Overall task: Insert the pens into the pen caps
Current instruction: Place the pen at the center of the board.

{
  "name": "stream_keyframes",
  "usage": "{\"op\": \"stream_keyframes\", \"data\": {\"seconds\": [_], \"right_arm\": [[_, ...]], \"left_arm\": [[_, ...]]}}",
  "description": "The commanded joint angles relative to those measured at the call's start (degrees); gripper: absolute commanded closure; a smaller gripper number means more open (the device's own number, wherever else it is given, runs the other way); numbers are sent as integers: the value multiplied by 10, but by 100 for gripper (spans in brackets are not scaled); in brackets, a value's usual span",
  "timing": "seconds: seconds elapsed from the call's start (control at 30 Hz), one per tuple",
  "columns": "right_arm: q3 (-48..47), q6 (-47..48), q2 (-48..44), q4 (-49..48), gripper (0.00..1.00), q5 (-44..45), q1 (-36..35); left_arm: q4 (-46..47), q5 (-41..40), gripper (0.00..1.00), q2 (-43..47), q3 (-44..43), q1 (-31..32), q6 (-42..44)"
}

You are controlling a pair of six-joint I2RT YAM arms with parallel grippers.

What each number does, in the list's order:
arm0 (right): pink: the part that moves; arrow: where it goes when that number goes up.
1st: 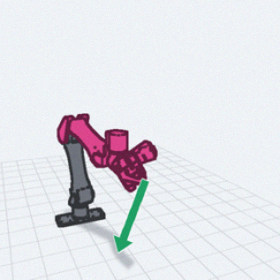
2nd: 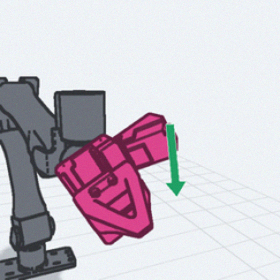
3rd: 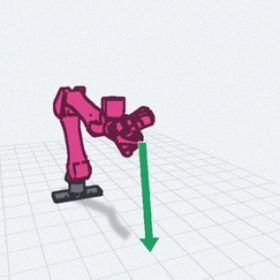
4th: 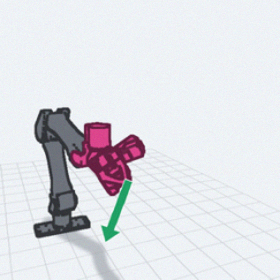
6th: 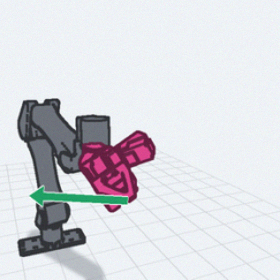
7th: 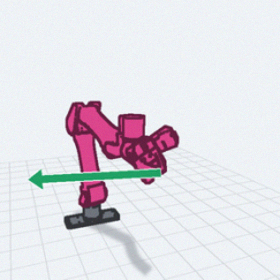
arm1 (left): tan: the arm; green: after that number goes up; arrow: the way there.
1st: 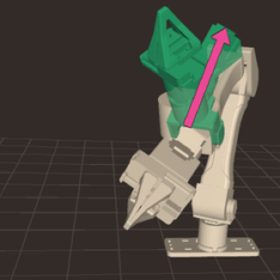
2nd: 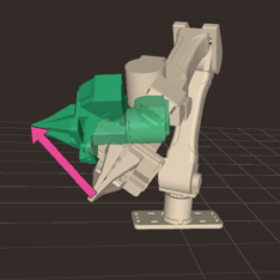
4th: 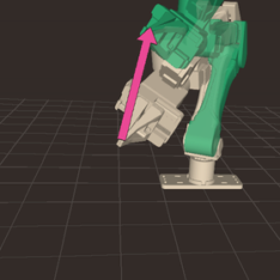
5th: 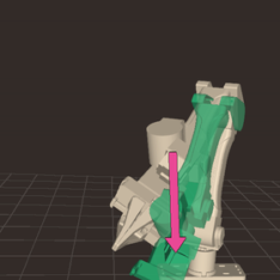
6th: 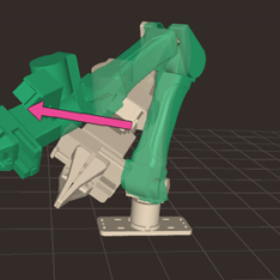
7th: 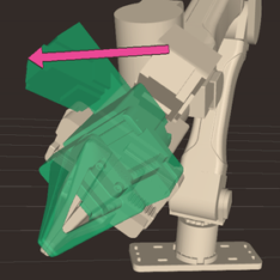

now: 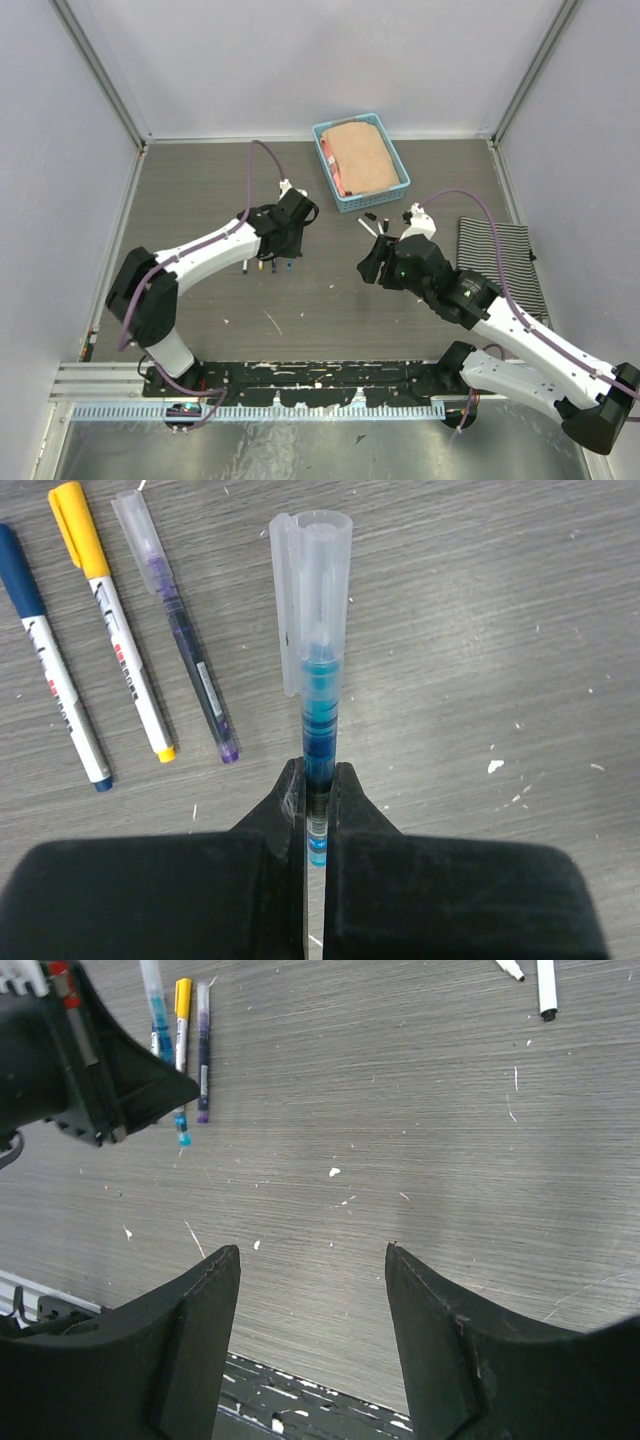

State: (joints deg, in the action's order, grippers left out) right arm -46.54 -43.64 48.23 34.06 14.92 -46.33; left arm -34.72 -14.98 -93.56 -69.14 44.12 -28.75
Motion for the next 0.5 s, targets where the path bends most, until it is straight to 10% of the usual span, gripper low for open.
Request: {"op": "stream_keyframes", "data": {"seconds": [0.0,0.47], "right_arm": [[-2,-17,-16,-1,35,-5,-1],[6,-11,7,-15,34,-45,-1]], "left_arm": [[-34,37,100,-56,-51,-24,-11],[-37,32,97,-141,-74,-60,-19]]}}
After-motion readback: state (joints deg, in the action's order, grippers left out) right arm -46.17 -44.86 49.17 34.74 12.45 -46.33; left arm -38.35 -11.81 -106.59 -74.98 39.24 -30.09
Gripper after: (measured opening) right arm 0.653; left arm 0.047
